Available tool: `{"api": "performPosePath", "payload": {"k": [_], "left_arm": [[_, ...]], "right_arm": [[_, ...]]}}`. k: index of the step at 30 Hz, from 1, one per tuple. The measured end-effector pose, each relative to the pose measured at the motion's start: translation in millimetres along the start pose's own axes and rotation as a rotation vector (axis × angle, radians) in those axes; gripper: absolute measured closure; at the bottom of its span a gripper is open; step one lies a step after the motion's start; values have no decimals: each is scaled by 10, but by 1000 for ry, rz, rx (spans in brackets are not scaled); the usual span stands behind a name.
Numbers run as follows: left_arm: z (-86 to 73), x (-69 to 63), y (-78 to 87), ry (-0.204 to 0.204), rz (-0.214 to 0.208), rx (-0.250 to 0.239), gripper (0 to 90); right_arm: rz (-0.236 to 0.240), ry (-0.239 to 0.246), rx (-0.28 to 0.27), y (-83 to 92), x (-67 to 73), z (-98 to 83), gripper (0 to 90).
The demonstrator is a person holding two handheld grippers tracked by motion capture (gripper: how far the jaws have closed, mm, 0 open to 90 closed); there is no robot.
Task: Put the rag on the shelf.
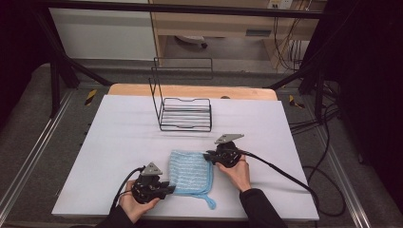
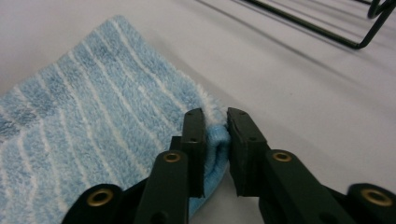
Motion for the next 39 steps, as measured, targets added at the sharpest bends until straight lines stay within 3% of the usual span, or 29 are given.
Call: {"api": "performPosePath", "payload": {"k": [3, 4, 7, 9, 12, 17, 25, 29, 35, 39], "left_arm": [[39, 20, 63, -14, 10, -16, 588], [65, 34, 93, -18, 15, -29, 588], [162, 104, 181, -43, 34, -61, 498], [248, 150, 230, -42, 36, -89, 397], [340, 201, 258, -56, 49, -116, 337], [435, 289, 211, -76, 76, -108, 185], [662, 437, 113, -73, 106, -118, 93], [821, 515, 57, -50, 120, -131, 92], [968, 614, -94, -39, 158, -153, 147], [969, 670, -206, 3, 156, -138, 233]], "right_arm": [[-18, 16, -55, 106, 2, 87, 565], [-18, 16, -55, 106, 2, 87, 565], [-31, 2, -99, 240, -20, 156, 416], [-47, -2, -117, 382, -52, 155, 302], [-42, -14, -125, 448, -55, 126, 238], [-39, -24, -106, 524, -71, -12, 123], [-46, -47, -90, 580, -72, -204, 51], [-50, -52, -81, 578, -50, -265, 42], [-56, -51, -65, 556, -39, -308, 39], [-58, -49, -67, 553, -36, -308, 42]]}}
Point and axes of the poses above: each handheld gripper's, and its own axes: y roughly backward along the jaws, z roughly out of its top, x roughly to its left, the point moved 10 cm from there along -y, roughly forward along the jaws, and after that the axes turned 11 degrees about y, right-handed, at the moved point
